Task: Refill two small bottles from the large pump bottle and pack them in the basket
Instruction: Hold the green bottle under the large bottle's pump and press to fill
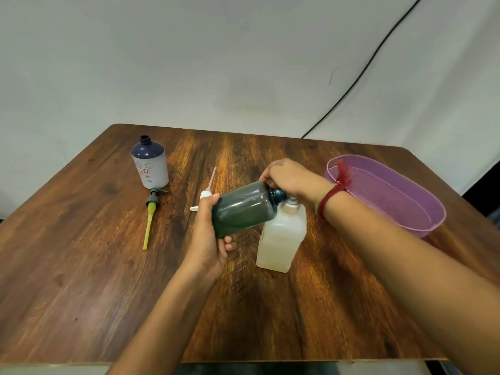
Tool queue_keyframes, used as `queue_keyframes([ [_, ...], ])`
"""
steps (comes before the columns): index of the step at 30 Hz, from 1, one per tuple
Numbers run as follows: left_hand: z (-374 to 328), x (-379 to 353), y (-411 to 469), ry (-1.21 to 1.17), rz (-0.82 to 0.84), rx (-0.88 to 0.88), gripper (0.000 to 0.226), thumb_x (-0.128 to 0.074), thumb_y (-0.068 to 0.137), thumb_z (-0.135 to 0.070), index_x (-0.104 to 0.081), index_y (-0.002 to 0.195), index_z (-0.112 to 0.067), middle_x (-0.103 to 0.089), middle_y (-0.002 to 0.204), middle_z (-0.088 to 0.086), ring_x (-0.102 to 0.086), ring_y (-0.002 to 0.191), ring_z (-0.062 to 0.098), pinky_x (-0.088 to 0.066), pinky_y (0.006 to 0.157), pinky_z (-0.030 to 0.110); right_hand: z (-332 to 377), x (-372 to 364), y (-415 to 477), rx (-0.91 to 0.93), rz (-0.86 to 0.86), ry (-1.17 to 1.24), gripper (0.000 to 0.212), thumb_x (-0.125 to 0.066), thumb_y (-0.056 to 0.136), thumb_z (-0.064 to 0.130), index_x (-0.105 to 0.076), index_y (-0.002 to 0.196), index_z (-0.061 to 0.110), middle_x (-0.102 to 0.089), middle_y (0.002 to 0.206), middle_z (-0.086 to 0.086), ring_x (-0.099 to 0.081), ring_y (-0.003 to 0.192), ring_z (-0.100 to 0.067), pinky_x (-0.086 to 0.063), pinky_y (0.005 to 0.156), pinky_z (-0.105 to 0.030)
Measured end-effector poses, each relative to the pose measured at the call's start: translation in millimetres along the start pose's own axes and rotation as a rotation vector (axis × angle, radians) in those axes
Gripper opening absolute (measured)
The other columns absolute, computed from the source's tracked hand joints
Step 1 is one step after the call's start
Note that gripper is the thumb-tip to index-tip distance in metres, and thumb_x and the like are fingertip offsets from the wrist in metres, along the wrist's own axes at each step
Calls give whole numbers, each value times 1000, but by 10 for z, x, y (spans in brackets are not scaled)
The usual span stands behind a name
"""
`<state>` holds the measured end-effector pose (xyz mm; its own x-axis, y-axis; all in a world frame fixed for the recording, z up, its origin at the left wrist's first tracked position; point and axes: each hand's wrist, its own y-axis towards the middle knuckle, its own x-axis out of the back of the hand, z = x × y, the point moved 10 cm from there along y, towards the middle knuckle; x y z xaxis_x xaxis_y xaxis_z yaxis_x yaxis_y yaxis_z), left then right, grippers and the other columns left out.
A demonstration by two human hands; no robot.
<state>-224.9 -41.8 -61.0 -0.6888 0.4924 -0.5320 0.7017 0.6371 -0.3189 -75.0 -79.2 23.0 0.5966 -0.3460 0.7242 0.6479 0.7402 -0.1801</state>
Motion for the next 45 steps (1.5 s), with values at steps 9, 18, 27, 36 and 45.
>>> queue_keyframes([
  [9,-25,-81,26,-3,21,0,36,-46,90,-47,-60,97,-14,-56,74,4,-35,39,4,-30,32,13,147,72,-37,161,33,348,34,-35,92,-4,-65,85,10,-63,83,-2,-54,84,-19,-49,81,-32],
  [18,13,-95,1,-26,44,12,39,-45,91,-47,-58,106,-13,-59,74,5,-37,37,4,-30,32,12,224,111,-52,249,39,332,40,-33,89,-13,-62,83,14,-60,87,2,-55,78,-8,-48,70,-17],
  [27,105,-34,-4,-19,21,58,40,-46,90,-48,-58,105,-13,-56,69,3,-36,36,4,-30,32,12,132,35,-26,185,36,307,41,-31,84,-17,-60,75,11,-58,76,-1,-53,69,-9,-47,62,-15],
  [36,157,-71,-20,-102,26,124,44,-50,86,-52,-61,97,-11,-61,71,5,-36,34,3,-30,30,11,60,154,-105,155,26,901,30,-37,88,-8,-63,86,6,-64,80,-8,-58,67,-15,-50,63,-22],
  [45,338,102,-130,-318,-10,176,44,-51,85,-50,-62,93,-8,-61,73,7,-35,32,5,-28,29,10,12,947,-835,516,-490,997,19,-47,95,8,-64,87,14,-65,82,-1,-59,80,-13,-48,75,-26],
])
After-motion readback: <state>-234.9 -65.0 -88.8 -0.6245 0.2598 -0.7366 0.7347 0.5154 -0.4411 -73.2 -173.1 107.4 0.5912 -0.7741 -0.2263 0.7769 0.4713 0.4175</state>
